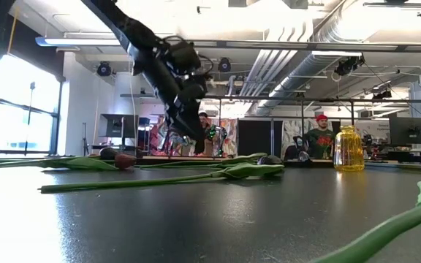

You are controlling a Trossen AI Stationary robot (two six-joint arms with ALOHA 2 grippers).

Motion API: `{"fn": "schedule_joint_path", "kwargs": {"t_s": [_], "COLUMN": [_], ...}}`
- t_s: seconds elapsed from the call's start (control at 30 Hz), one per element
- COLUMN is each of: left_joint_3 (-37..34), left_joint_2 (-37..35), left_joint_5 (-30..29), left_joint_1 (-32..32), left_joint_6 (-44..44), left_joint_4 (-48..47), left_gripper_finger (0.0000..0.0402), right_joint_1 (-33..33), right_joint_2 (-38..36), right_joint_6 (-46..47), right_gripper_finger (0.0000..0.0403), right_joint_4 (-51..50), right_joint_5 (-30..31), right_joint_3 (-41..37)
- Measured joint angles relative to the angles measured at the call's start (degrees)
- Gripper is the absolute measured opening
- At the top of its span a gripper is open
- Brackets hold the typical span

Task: Sort flowers into vase by color
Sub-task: Put the top center black flower into the yellow vase

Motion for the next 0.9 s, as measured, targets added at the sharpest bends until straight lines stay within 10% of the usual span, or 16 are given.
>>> {"fn": "schedule_joint_path", "kwargs": {"t_s": [0.9], "left_joint_3": [0.2], "left_joint_2": [9.2], "left_joint_5": [3.1], "left_joint_1": [0.4], "left_joint_6": [-1.5], "left_joint_4": [2.6], "left_gripper_finger": [0.0154], "right_joint_1": [-4.7], "right_joint_2": [2.8], "right_joint_6": [-3.1], "right_gripper_finger": [0.0106], "right_joint_4": [-1.2], "right_joint_5": [-7.5], "right_joint_3": [0.0]}}
